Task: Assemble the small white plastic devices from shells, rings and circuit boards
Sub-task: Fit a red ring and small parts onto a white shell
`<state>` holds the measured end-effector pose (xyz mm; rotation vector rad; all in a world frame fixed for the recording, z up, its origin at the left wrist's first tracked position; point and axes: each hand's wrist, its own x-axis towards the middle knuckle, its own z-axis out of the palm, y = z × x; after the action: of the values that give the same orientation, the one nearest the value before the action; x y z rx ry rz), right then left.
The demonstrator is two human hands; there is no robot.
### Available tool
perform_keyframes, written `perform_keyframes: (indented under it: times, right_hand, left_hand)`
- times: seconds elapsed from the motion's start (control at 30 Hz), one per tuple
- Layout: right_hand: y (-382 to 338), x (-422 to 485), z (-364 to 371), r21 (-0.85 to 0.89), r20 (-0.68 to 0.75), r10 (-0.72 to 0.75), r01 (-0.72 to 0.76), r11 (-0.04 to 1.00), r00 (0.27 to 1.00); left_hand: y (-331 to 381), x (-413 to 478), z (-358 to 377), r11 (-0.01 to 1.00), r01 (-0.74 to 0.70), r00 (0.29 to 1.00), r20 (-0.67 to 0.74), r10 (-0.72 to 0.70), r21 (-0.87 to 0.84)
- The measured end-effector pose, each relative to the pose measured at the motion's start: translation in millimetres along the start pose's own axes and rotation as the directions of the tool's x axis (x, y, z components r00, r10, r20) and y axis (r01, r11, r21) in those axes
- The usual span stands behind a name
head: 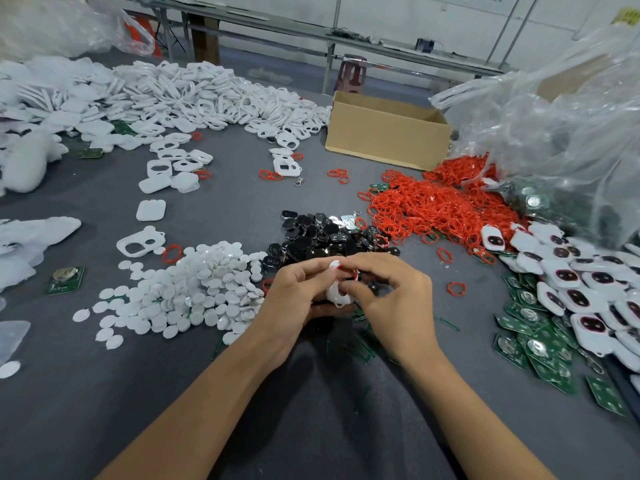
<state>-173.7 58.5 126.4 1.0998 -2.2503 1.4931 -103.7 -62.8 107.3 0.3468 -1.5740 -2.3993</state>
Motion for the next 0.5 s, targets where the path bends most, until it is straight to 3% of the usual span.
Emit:
perform_keyframes:
  times: [0.23, 0.5]
  right_hand:
    - [3.4, 1.1, -0.2, 0.133, 0.032, 0.065, -0.069, 0.989, 0.997]
    - [7.8, 4.9, -3.6, 0.345, 0.131, 0.099, -0.139, 0.928, 0.986]
  left_hand:
    - [-2.0, 1.0, -2.6, 0.999, -0.001, 1.000, 0.003, 0.001, -0.043]
    - [2.5, -1.2, -9.1, 0.986, 0.054, 0.994, 0.098, -0.039, -0.156]
